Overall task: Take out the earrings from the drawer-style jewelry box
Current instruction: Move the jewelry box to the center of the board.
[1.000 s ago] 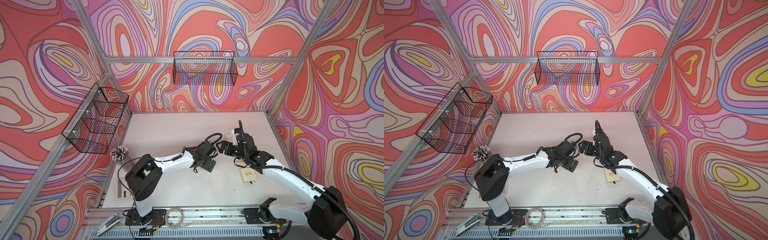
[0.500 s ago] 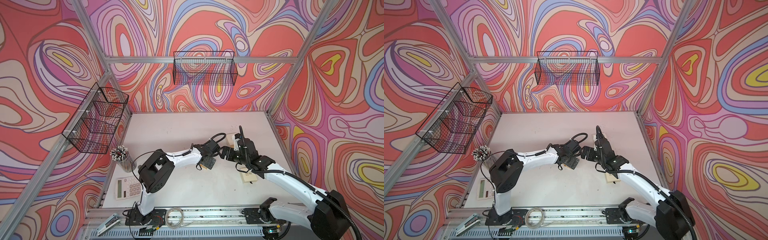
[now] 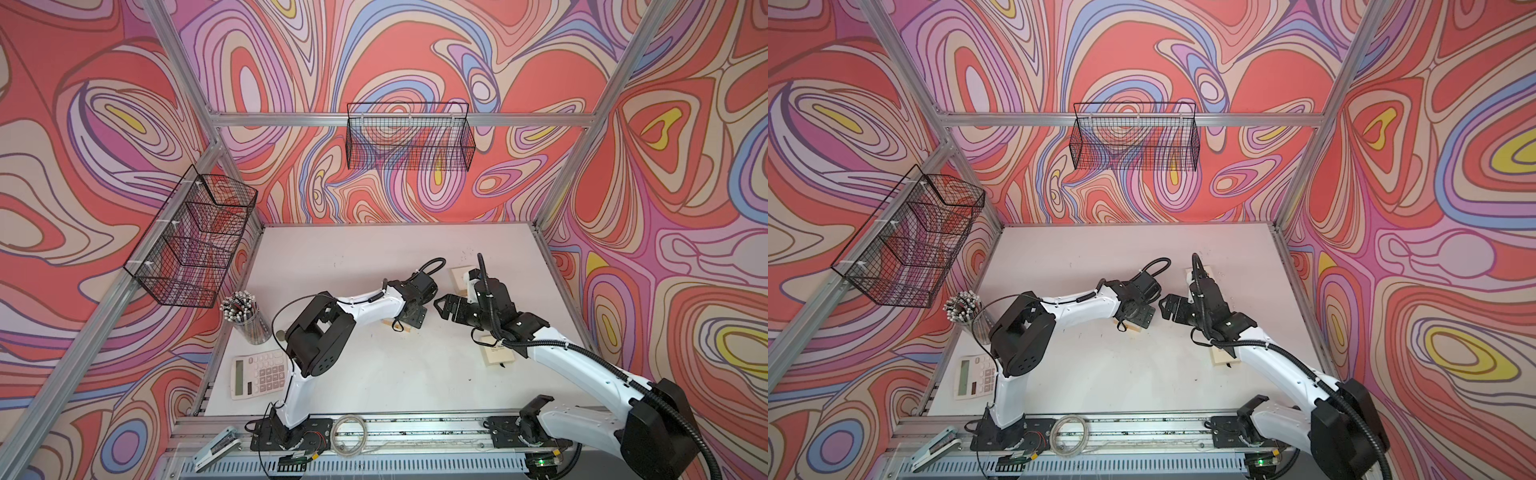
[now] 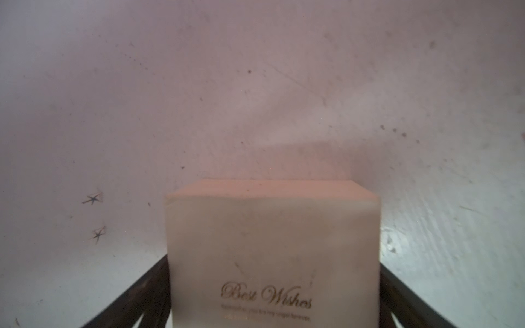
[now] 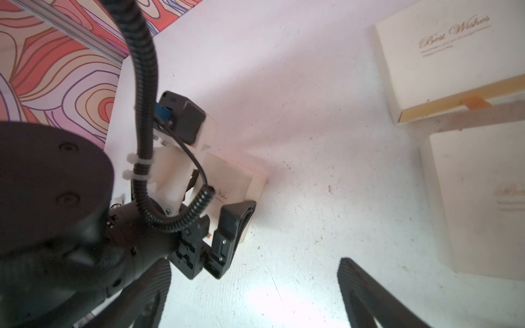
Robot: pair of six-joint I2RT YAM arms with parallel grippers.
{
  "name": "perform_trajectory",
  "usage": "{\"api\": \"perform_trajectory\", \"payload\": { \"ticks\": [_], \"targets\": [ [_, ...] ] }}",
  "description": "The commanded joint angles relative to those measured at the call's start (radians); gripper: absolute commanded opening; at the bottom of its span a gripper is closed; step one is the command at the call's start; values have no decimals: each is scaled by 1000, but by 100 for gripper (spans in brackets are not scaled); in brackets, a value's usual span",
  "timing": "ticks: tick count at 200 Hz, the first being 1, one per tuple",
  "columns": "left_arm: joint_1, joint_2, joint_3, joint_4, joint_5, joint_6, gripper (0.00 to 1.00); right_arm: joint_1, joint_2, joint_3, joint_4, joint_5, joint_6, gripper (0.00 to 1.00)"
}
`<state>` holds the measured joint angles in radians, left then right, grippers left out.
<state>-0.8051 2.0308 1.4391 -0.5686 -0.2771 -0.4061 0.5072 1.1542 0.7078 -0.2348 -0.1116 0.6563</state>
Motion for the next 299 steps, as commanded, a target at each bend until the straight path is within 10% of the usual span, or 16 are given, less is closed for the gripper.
{"api": "perform_trajectory", "payload": {
  "ticks": [1,207,262,299],
  "targets": [
    [41,16,3,-33,16,-57,92,2,5,-14,15,-5,9,96],
    [160,-55,80,-53,44,-206,100,2,56,-17,53,-30,-4,96],
    [160,-308,-80,57,112,-196,100,2,33,34,49,24,-13,98],
    [159,-676,-414,384,152,-144,100,2,1,106,-7,300,-59,98]
  ]
}}
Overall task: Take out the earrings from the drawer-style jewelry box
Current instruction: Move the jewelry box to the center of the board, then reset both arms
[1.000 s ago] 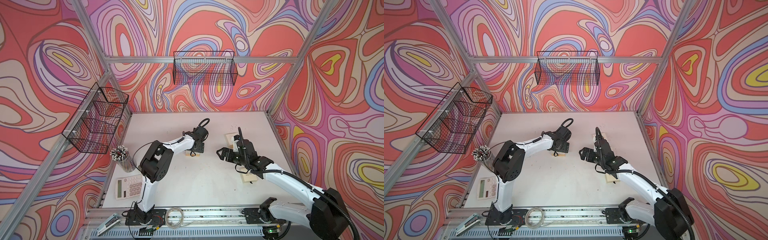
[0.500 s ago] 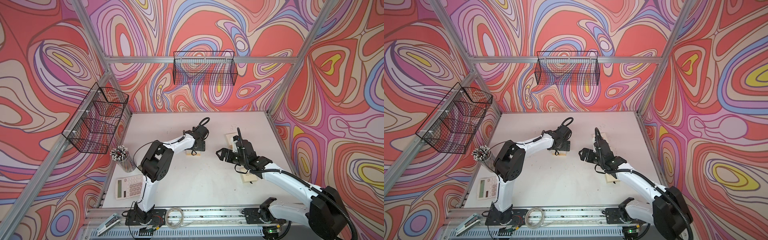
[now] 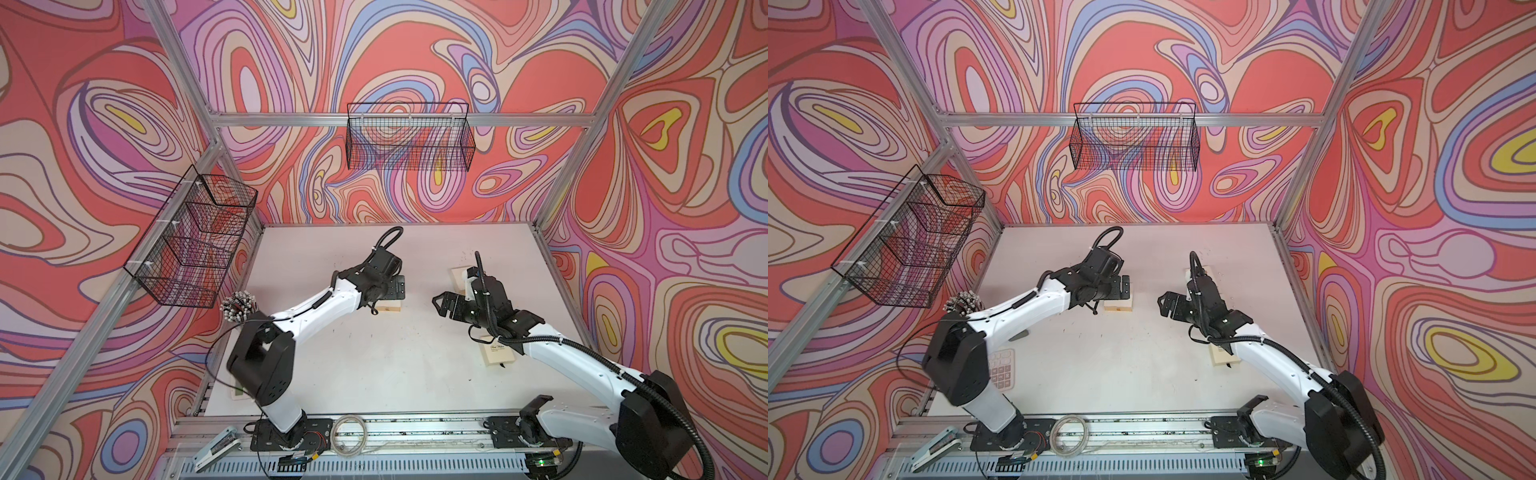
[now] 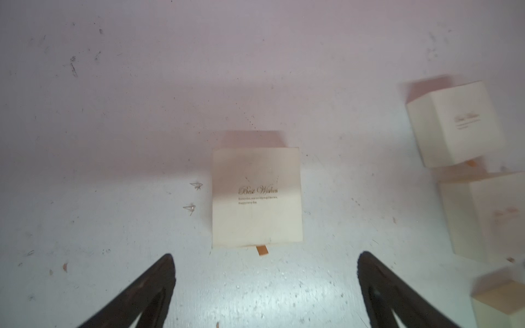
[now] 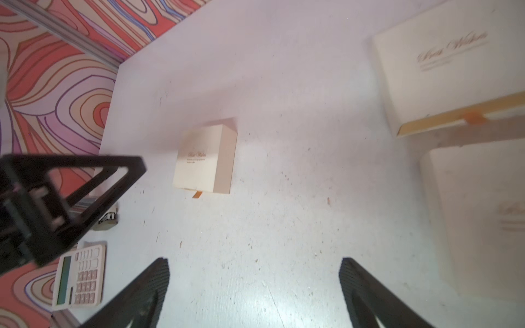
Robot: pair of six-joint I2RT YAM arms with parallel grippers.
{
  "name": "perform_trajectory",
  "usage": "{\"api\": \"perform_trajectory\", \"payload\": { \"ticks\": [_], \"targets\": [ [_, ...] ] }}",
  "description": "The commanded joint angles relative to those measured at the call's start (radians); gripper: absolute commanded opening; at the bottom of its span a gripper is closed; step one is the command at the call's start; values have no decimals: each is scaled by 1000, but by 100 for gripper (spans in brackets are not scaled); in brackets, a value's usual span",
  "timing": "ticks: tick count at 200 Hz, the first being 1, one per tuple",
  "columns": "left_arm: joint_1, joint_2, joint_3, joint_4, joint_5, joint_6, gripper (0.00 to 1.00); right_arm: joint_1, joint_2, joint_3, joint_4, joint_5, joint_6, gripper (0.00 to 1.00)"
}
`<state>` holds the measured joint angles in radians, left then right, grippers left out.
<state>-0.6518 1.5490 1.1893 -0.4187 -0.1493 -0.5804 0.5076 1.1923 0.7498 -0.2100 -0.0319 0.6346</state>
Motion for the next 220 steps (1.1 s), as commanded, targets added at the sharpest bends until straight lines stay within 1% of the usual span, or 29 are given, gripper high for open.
{"api": "perform_trajectory", "payload": {
  "ticks": [1,7,14,31,37,50,55,66,86,92,95,106,110,120,124,128,134,143,150,163,176,180,186,190,195,201,209,214,220],
  "targets": [
    [6,-206,-174,239,22,32,100,2,-40,64,-30,230,-38,98],
    [6,-268,-234,295,-5,44,100,2,-56,56,-11,292,-44,98],
    [7,-334,-302,344,-71,47,100,1,-79,44,14,364,-49,98],
    [7,-475,-446,418,-282,65,100,1,-126,-1,107,521,-134,98],
    [10,-511,-489,440,-361,78,100,1,-140,-27,153,581,-168,98],
    [14,-555,-561,497,-481,149,100,-2,-162,-86,256,672,-231,98],
    [16,-558,-583,520,-524,170,100,-9,-163,-104,292,677,-260,98],
    [37,-547,-599,523,-581,198,100,-18,-154,-158,421,670,-379,98],
    [101,-489,-600,512,-647,207,100,-49,-108,-218,544,702,-445,98],
    [114,-475,-611,543,-651,232,100,-73,-94,-227,557,687,-454,98],
    [117,-469,-623,567,-684,253,100,-85,-89,-232,564,678,-459,98],
    [125,-451,-662,685,-727,337,100,-130,-64,-259,607,627,-476,98],
    [129,-444,-706,726,-733,362,100,-146,-55,-270,621,617,-474,98],
    [148,-422,-748,806,-735,409,100,-190,-34,-306,678,587,-468,98],
    [160,-412,-760,866,-748,431,100,-211,-25,-323,704,572,-463,98],
    [166,-412,-754,854,-765,414,100,-228,-17,-338,725,547,-456,98],
    [178,-420,-745,815,-739,419,100,-262,-4,-358,755,511,-447,98],
    [202,-417,-765,877,-731,456,100,-293,12,-365,768,473,-448,98],
    [207,-424,-777,901,-734,471,100,-301,23,-373,786,481,-458,98],
    [217,-448,-782,855,-695,499,100,-319,47,-421,894,465,-474,98],
    [271,-411,-839,945,-684,510,100,-349,112,-477,1047,438,-476,98],
    [297,-389,-866,995,-669,508,100,-360,139,-486,1086,438,-469,98],
    [338,-350,-905,1083,-592,500,100,-372,176,-500,1143,429,-454,98],
    [364,-322,-938,1189,-560,525,100,-379,188,-507,1179,416,-453,98],
    [367,-302,-969,1302,-559,562,100,-380,191,-516,1203,384,-458,98],
    [372,-295,-1015,1412,-497,610,100,-380,210,-530,1268,362,-472,98],
    [405,-276,-1060,1548,-443,600,100,-381,246,-536,1346,357,-475,98],
    [432,-259,-1077,1588,-412,567,100,-383,258,-523,1343,348,-475,98],
    [450,-235,-1074,1615,-400,572,100,-388,264,-495,1284,335,-460,98]
  ]
}}
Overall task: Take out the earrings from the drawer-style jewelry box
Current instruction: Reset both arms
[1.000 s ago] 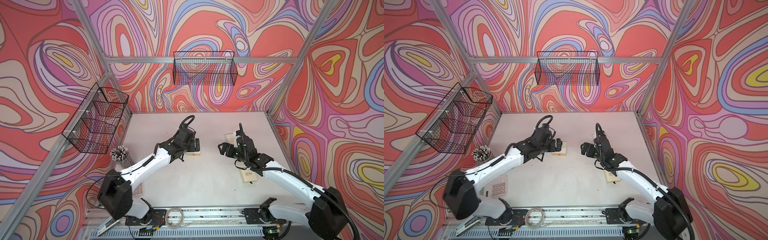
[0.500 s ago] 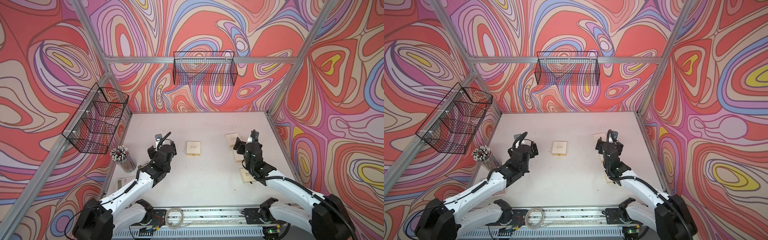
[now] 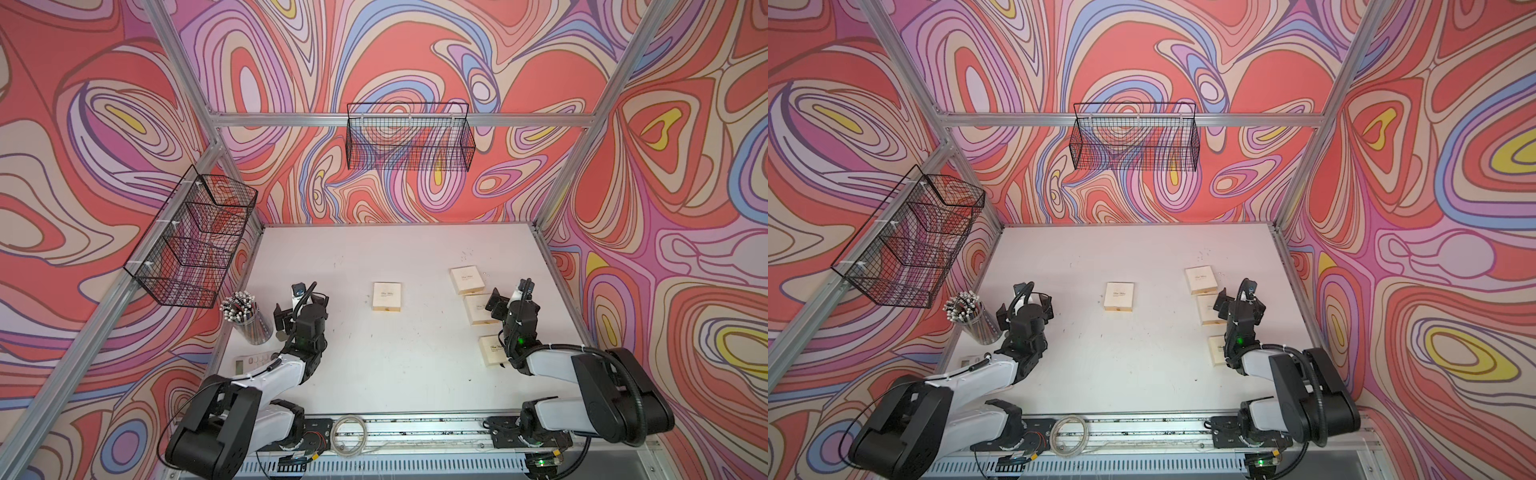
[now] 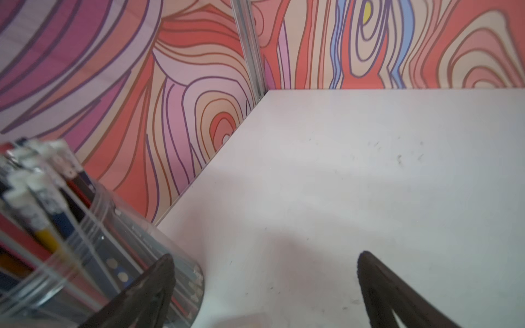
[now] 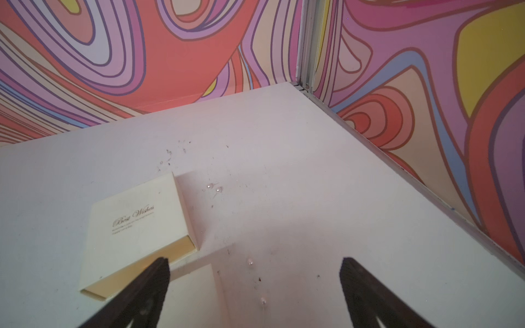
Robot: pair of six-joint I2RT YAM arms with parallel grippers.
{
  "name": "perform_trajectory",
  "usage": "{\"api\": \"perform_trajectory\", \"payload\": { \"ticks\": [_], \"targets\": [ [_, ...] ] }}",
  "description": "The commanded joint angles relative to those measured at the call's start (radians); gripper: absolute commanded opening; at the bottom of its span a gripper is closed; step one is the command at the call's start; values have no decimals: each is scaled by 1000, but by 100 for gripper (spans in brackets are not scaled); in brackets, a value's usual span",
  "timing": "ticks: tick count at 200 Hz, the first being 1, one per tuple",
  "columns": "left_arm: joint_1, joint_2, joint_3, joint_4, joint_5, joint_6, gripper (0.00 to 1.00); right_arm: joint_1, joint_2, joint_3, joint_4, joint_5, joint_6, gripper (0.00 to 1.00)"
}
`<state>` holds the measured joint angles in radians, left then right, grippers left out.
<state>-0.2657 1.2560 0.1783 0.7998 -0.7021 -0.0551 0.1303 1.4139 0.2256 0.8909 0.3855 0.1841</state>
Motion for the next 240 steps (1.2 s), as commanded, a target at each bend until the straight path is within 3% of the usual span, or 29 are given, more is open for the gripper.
{"api": "perform_trajectory", "payload": {
  "ticks": [1,25,43,60,78,90,98,107,119,130,147,170,189,200,240],
  "targets": [
    [64,61,-62,398,151,48,100,-12,46,33,178,-84,-6,98],
    [91,136,-10,370,254,84,100,-22,83,82,147,-175,-33,98],
    [121,281,15,505,302,100,100,-23,95,100,128,-234,-55,98],
    [136,224,72,275,372,72,100,-23,105,120,107,-279,-74,98],
    [166,325,143,270,372,68,100,-23,112,133,91,-323,-90,98],
    [172,275,187,96,387,31,100,-23,118,145,75,-338,-97,98],
    [181,285,194,106,379,28,100,-23,122,153,65,-348,-104,98],
    [182,308,174,185,379,42,100,-23,122,154,63,-348,-103,98],
    [182,280,192,100,394,29,100,-23,122,153,64,-348,-98,98],
    [182,293,182,141,393,39,100,-23,97,147,38,-347,-161,98],
    [181,291,185,131,401,38,100,-24,58,51,190,-226,-177,98],
    [181,297,179,157,402,43,100,-27,179,98,257,-223,-215,98],
    [181,298,179,155,403,45,100,-37,309,86,423,-200,-200,98],
    [181,296,181,148,403,43,100,-61,285,110,324,-243,-180,98],
    [181,298,183,147,404,40,100,-89,298,143,284,-254,-153,98]
  ]
}}
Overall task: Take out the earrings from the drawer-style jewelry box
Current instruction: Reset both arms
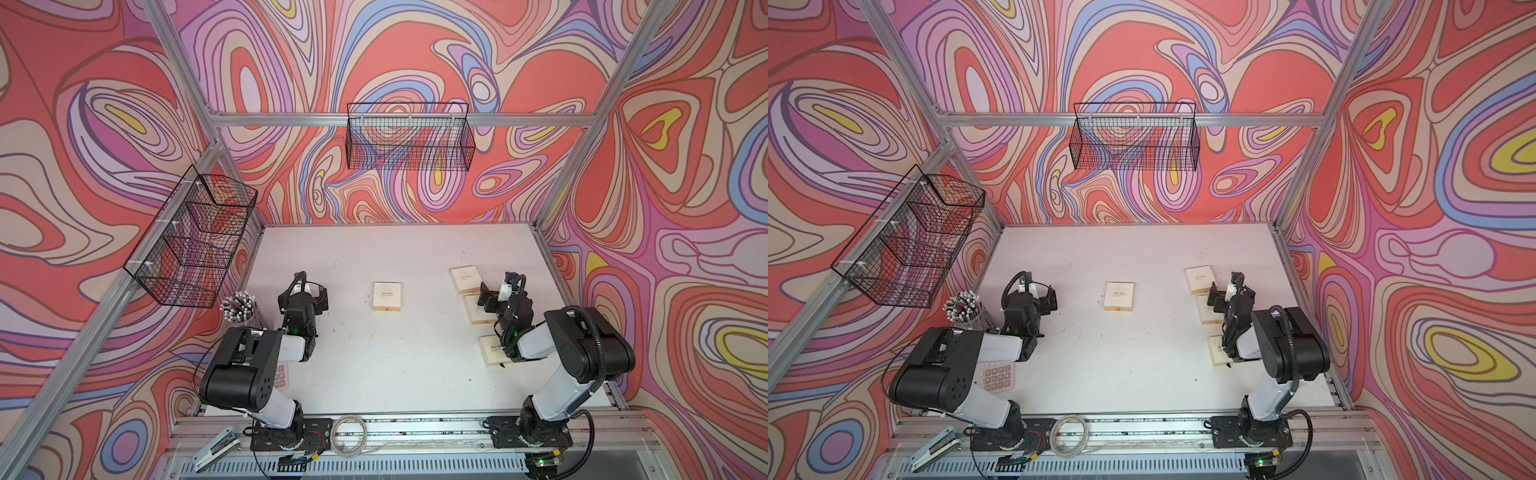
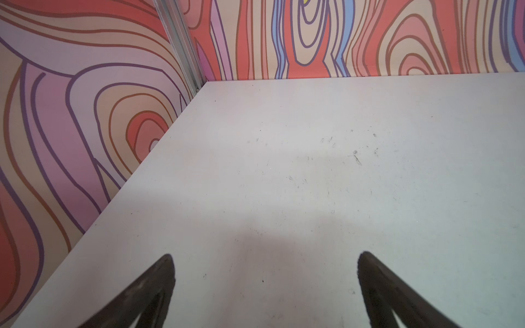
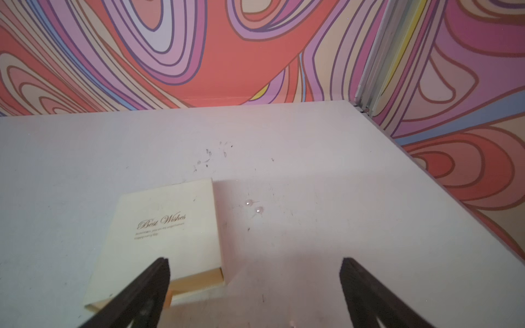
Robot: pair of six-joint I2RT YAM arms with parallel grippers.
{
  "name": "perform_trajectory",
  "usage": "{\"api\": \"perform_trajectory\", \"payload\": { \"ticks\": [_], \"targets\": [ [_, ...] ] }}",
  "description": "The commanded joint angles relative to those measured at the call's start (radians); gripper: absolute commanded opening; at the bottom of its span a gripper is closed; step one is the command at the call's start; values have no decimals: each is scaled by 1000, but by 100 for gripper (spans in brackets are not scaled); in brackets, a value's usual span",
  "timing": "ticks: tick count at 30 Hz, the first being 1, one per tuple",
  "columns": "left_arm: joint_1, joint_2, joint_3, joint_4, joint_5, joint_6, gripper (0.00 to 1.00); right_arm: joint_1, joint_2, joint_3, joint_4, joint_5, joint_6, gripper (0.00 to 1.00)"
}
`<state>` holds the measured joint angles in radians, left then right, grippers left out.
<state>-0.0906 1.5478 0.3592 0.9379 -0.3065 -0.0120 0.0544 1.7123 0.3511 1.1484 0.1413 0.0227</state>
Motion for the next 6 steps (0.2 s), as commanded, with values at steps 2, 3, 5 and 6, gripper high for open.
{"api": "perform_trajectory", "payload": {
  "ticks": [2,3,5,6],
  "targets": [
    [8,9,6,3,9,-7,100,-12,-3,18,21,15,17,98],
    [9,10,9,-3,18,-8,100,-12,-2,17,24,49,30,98],
    [17,5,11,-15,36,-13,100,-12,-3,18,26,65,32,98],
    [17,4,2,-1,35,-10,100,-12,-5,16,25,65,32,98]
  ]
}}
